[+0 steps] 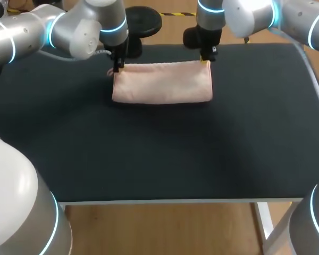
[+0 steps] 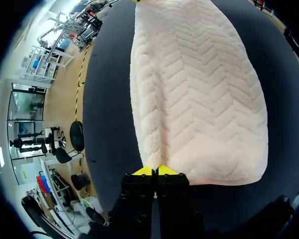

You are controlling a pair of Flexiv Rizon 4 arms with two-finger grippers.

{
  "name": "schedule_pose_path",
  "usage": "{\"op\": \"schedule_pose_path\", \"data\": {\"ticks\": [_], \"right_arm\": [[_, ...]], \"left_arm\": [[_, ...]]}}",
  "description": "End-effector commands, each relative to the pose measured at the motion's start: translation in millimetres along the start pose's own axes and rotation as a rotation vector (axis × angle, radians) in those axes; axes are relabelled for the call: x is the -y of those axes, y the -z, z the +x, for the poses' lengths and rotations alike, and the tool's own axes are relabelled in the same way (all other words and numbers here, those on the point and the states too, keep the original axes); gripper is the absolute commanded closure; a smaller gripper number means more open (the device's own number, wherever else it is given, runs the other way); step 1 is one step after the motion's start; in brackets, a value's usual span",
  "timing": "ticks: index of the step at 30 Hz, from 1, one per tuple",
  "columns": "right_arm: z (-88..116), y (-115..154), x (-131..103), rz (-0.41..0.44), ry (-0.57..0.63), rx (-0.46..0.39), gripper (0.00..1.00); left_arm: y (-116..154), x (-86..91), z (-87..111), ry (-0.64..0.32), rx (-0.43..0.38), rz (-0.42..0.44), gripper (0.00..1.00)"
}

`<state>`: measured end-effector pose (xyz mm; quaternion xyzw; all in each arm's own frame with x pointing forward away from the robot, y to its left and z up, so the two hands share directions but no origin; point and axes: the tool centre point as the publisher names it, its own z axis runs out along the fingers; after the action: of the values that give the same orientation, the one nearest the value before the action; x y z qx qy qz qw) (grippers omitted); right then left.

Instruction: Fold the towel

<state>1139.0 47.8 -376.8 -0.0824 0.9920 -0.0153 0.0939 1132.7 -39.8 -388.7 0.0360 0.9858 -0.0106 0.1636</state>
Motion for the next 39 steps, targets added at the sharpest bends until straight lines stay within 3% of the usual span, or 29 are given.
{"op": "schedule_pose_path", "data": {"ticks": [1,3,4,5,6,17,25,30,35,39], "right_arm": [[-6,-10,-2,0.005,0.009,-0.016,1.0],[-6,-10,-2,-0.005,0.014,-0.02,1.0],[-6,-10,-2,-0.012,0.013,-0.024,1.0],[-6,-10,-2,-0.015,0.012,-0.026,0.72],[-6,-10,-2,-0.016,0.012,-0.027,0.0],[-9,4,2,-0.028,-0.015,0.004,0.0],[-11,37,5,-0.09,-0.065,0.05,0.0],[-6,54,8,-0.12,-0.101,0.074,0.0],[1,61,11,-0.135,-0.122,0.082,0.0],[7,60,12,-0.142,-0.142,0.078,0.0]], "left_arm": [[-3,0.9,-2.5,0.001,-0.008,-0.003,1.0],[-4,1.7,-3.2,-0.003,-0.008,-0.003,0.96],[-4,2.0,-3.5,-0.004,-0.008,-0.004,0.67],[-4,2.3,-4.2,0.0,-0.022,-0.009,0.19],[-4,2.3,-4.3,0.001,-0.019,-0.008,0.0],[9,-2.3,-3.7,0.037,0.008,0.044,0.0],[36,-8.9,-4.8,0.05,0.049,0.123,0.0],[59,-17.0,-4.1,0.077,0.059,0.231,0.0],[76,-26.7,-2.1,0.129,0.009,0.374,0.0],[90,-32.1,0.3,0.142,-0.003,0.523,0.0]]}}
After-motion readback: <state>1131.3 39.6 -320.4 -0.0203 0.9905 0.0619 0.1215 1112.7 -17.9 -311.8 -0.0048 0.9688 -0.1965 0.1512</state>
